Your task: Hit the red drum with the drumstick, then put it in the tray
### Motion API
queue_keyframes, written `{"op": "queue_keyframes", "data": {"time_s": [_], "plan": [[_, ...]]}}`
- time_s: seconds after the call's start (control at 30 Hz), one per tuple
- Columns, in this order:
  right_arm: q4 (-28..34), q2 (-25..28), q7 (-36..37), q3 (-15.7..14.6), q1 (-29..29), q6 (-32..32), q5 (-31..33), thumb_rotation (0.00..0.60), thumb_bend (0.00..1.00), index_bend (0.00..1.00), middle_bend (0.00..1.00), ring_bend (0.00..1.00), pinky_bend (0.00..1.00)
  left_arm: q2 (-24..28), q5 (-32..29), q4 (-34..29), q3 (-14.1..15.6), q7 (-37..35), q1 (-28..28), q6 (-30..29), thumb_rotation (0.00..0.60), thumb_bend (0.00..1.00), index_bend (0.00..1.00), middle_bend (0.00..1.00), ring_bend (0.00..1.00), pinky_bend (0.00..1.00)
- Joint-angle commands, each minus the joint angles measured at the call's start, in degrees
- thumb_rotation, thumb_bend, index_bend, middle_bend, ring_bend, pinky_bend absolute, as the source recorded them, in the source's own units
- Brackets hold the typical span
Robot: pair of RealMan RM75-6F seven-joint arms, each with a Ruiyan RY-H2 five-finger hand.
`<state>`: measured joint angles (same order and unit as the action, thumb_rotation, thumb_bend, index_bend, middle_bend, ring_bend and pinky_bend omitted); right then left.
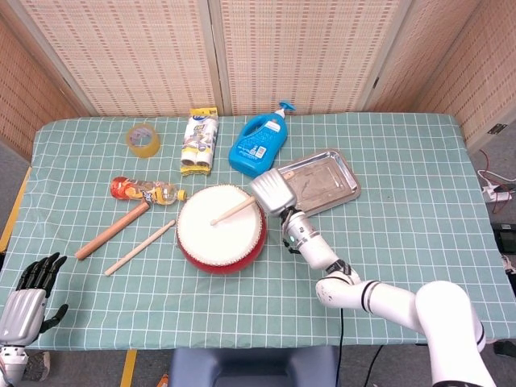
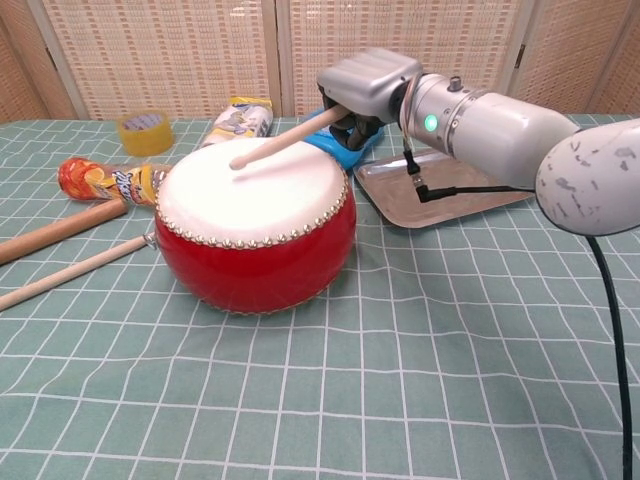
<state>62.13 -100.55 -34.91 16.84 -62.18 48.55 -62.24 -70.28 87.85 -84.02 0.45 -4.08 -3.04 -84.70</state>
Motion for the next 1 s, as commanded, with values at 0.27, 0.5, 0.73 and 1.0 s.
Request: {"op": "queue_keyframes", "data": {"time_s": [0.27,0.5,0.73,1.0], "plan": [[1.49,-0.79,-3.46,0.53,-0.81,2.91,2.29,0.6,0.84,1.0,1.0,1.0,1.0,-0.2,0.12,0.46,0.06,-0.57,-0.01,-0.08,0.6,0.25,0.02,0.0,0.0,0.0],[4.57,0.73,2.78,3.86,0.3,4.61,3.56,0.6,0.84,1.0,1.0,1.0,1.0,-0.19,0.2,0.31,0.09,-0.44,-0.09,-0.02,0.6,0.25,0.02,0.0,0.0,0.0],[0.49,1.89,-4.33,-2.02,-0.45,2.08,0.87,0.6,0.84,1.0,1.0,1.0,1.0,-0.09,0.14,-0.13,0.07,0.02,-0.24,0.18,0.6,0.25,0.03,0.0,0.0,0.0],[0.24,1.77,-4.33,-1.34,-0.25,3.5,1.31,0.6,0.85,1.0,1.0,1.0,1.0,-0.01,0.05,-0.24,0.15,0.17,-0.29,0.37,0.6,0.25,0.03,0.0,0.0,0.0]]}}
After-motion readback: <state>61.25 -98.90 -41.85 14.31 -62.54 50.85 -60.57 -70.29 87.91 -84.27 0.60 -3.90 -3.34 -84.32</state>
